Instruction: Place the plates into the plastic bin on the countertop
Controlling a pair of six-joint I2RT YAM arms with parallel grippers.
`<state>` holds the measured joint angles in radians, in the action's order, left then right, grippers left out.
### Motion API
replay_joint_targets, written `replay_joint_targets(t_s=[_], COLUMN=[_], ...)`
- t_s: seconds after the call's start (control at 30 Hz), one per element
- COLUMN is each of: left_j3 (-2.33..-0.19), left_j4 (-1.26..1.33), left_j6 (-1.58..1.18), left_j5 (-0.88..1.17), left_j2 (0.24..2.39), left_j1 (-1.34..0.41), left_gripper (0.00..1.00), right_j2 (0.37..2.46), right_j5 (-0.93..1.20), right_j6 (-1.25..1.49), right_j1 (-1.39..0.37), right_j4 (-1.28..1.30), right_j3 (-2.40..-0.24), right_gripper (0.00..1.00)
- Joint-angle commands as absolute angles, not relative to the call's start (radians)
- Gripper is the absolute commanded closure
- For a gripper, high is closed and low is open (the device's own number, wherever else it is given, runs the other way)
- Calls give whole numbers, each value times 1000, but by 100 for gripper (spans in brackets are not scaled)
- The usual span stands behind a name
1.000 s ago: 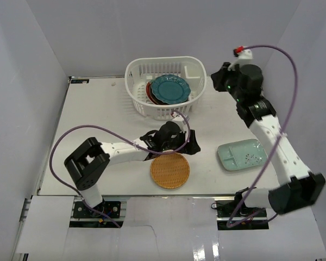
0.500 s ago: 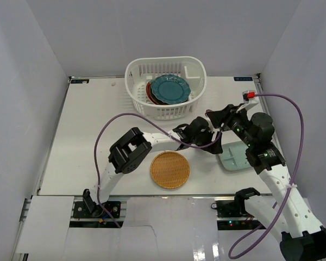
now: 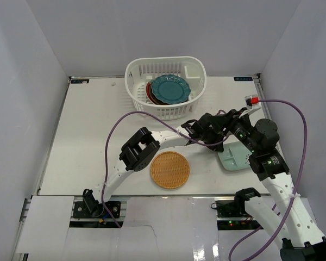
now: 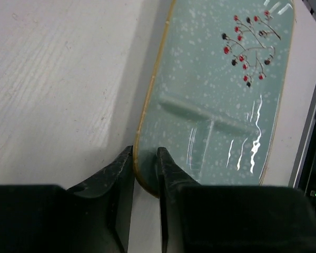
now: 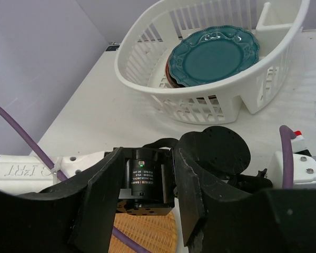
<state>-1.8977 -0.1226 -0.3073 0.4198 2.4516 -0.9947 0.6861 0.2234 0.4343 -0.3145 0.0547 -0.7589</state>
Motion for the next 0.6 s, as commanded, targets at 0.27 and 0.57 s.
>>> replay_joint_targets(t_s=[0.27, 0.57], left_j3=[-1718, -1614], left_j4=[-114, 132], left_j6=[-299, -544], left_j5=[376, 491], left_j2=[2343, 2056], left_j1=[-997, -940], left_gripper=[100, 100], right_j2=[612, 520], right_j5=[224, 196], right_j6=[433, 480], right_j1=[-314, -316], right_j4=[83, 107], right_j3=[-813, -896], right_gripper=[51, 46])
